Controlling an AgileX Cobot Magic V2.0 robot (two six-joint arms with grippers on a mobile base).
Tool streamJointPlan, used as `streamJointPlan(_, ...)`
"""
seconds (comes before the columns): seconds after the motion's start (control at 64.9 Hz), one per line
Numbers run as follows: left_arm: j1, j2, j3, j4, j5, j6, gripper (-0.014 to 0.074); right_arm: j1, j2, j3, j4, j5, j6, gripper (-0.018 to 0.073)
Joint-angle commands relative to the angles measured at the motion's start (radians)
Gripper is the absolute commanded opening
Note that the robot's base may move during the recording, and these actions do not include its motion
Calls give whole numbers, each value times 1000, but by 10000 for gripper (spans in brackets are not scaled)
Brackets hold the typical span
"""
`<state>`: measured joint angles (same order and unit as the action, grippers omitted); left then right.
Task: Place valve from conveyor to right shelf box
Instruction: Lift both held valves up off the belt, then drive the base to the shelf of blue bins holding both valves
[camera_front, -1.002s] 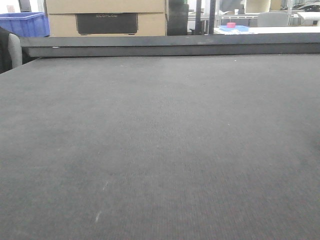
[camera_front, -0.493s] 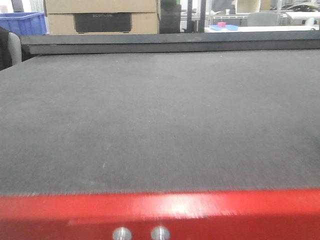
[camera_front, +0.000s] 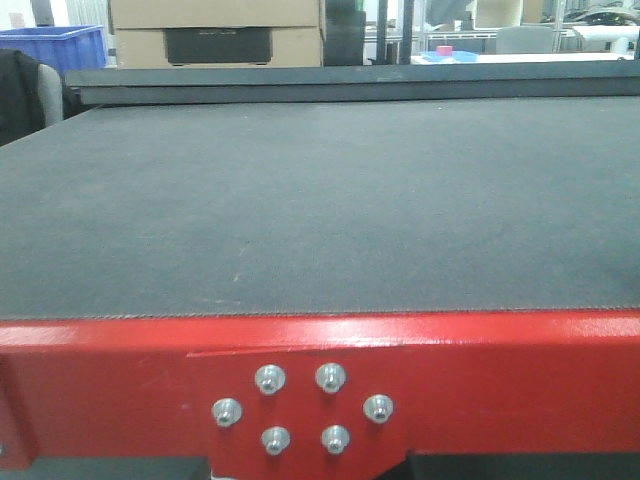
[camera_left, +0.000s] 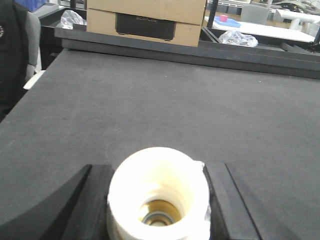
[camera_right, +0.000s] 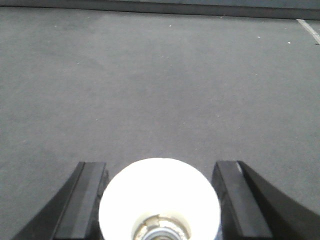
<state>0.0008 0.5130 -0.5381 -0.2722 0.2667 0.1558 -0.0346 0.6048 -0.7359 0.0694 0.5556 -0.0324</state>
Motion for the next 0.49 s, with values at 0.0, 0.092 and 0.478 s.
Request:
streamJointPlan(0.0,-6,-6,-9,-10,-48,1,-111,-4,-9,-9,-8,-67,-4,-162)
streamJointPlan(0.092,-6,-6,-9,-10,-48,1,-111,-4,-9,-9,-8,-67,-4,-162)
streamJointPlan(0.478,-6,-6,-9,-10,-48,1,-111,-4,-9,-9,-8,-67,-4,-162)
